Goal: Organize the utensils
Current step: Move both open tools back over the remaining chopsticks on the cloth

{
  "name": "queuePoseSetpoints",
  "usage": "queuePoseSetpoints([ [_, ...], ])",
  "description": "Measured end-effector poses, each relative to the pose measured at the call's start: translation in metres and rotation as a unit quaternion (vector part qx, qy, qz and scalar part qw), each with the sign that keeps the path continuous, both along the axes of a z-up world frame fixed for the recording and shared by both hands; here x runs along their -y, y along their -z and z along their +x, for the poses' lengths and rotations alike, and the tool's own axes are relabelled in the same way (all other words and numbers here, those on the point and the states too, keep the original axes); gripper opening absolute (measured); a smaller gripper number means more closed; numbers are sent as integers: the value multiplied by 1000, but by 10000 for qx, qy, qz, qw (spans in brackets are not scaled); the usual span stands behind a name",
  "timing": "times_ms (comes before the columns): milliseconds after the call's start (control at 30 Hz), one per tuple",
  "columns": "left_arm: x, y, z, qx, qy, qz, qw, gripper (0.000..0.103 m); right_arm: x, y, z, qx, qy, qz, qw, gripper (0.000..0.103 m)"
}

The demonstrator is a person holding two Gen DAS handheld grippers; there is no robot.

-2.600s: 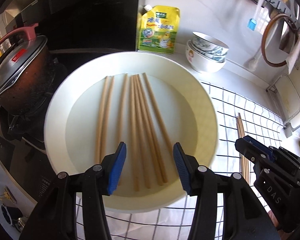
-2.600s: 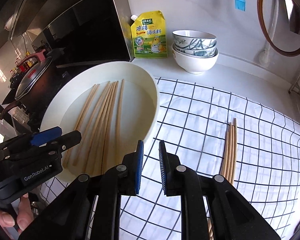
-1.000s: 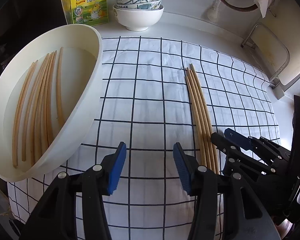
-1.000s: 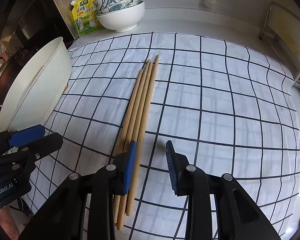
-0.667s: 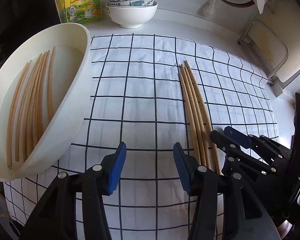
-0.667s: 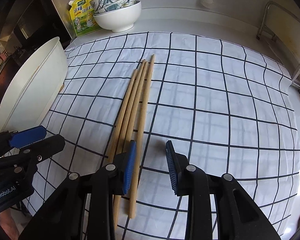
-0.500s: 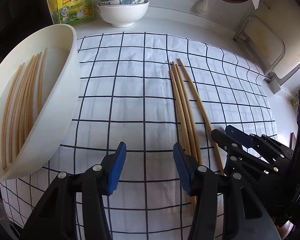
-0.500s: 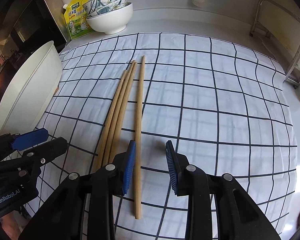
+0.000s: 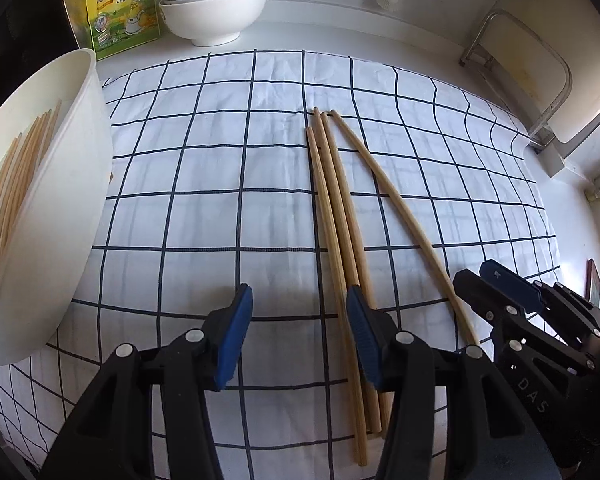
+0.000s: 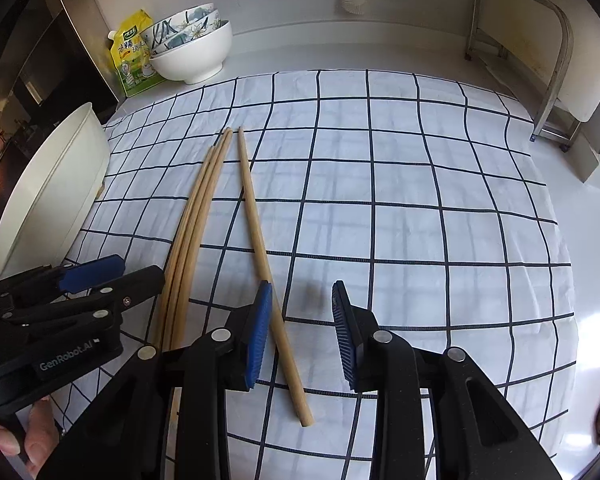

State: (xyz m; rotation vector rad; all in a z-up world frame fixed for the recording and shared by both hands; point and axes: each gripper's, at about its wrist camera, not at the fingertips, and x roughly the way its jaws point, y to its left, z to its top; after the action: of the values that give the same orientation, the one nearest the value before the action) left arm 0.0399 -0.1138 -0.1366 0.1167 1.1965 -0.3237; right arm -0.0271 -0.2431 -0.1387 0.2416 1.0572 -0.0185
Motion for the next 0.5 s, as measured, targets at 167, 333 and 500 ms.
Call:
queuePoseSetpoints([
  [167, 5, 3, 0, 117, 17, 207, 9997, 55, -1, 1, 2, 1, -26, 10, 10000, 30],
  [333, -4, 2, 0, 201, -110, 354, 9991, 55, -4, 1, 3, 15, -101, 4, 9999, 30],
  [500, -21, -1, -5, 173, -249, 330, 9990, 56, -11, 3, 10, -29, -278, -30, 9996, 30],
])
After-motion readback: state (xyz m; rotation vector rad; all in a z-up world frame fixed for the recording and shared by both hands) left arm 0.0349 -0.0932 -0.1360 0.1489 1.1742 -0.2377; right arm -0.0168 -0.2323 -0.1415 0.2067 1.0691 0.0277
